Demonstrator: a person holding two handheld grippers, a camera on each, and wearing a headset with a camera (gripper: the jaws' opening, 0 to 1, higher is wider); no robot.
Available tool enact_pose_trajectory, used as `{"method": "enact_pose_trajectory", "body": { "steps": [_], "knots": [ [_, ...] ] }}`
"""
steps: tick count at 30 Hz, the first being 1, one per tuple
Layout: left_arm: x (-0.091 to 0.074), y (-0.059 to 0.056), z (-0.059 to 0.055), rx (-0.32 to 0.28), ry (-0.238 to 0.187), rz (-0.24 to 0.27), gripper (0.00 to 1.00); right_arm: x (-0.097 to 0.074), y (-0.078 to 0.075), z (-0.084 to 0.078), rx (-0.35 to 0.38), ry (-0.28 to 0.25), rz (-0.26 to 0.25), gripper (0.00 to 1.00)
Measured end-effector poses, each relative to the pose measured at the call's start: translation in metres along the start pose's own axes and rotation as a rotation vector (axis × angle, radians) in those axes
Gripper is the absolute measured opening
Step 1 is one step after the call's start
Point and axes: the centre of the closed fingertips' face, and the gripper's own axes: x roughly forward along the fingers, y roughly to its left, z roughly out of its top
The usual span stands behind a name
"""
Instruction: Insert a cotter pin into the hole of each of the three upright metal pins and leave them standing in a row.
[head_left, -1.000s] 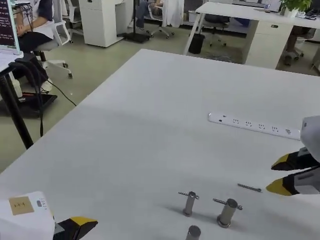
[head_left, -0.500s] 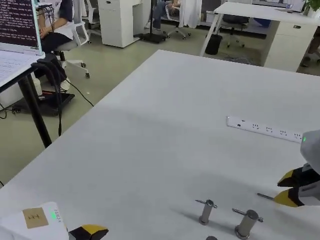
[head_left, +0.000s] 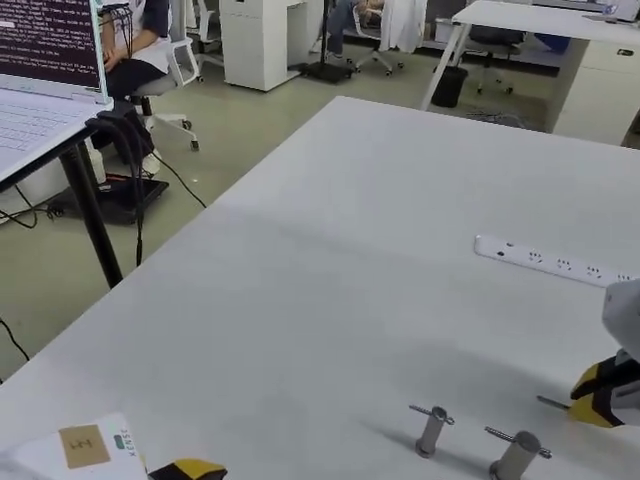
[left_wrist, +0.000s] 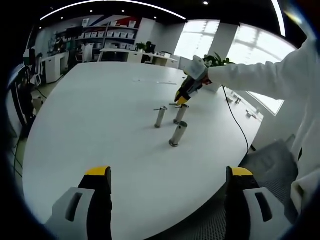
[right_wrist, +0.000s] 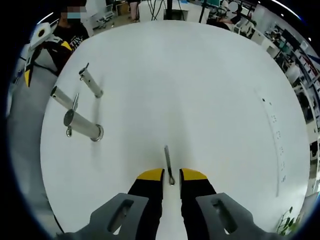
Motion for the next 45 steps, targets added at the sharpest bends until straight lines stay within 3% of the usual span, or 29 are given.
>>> {"method": "enact_pose_trajectory", "body": {
  "steps": [5, 6, 8, 15, 19, 22, 28, 30, 35, 45],
  "knots": [
    [0.0, -0.001, 0.0, -0.008, -0.002, -0.002, 0.94, 0.0, -0.003, 0.004, -0.054, 0.025, 0.0, 0.06],
    [0.0, -0.001, 0.0, -0.008, 0.0, -0.003, 0.93, 0.0, -0.001, 0.004, -0.064, 0.031, 0.018, 0.04],
    [0.0, -0.001, -0.001, -0.003, 0.007, -0.005, 0.93, 0.0, 0.003, 0.004, -0.054, 0.054, 0.048, 0.0],
    [0.001, -0.004, -0.005, -0.006, 0.024, -0.014, 0.92, 0.001, 0.004, 0.003, -0.193, 0.158, 0.044, 0.0],
    [0.002, -0.004, -0.005, -0.004, 0.03, -0.015, 0.91, 0.002, 0.004, 0.003, -0.214, 0.2, 0.046, 0.0],
    [0.002, -0.003, -0.003, 0.006, 0.019, -0.008, 0.88, 0.003, 0.003, 0.002, -0.213, 0.212, 0.075, 0.0],
    [0.006, -0.005, 0.002, 0.013, 0.009, -0.015, 0.87, 0.001, 0.001, 0.003, -0.144, 0.182, 0.113, 0.0],
    [0.009, -0.007, 0.001, 0.017, 0.016, -0.021, 0.87, 0.002, 0.002, 0.003, -0.118, 0.182, 0.112, 0.0],
    [0.019, -0.015, -0.008, 0.017, 0.046, -0.053, 0.87, 0.002, 0.003, 0.003, -0.132, 0.203, 0.089, 0.0],
    [0.025, -0.027, -0.005, 0.068, 0.06, -0.092, 0.87, 0.002, 0.003, 0.003, -0.101, 0.213, 0.069, 0.0]
  ]
}}
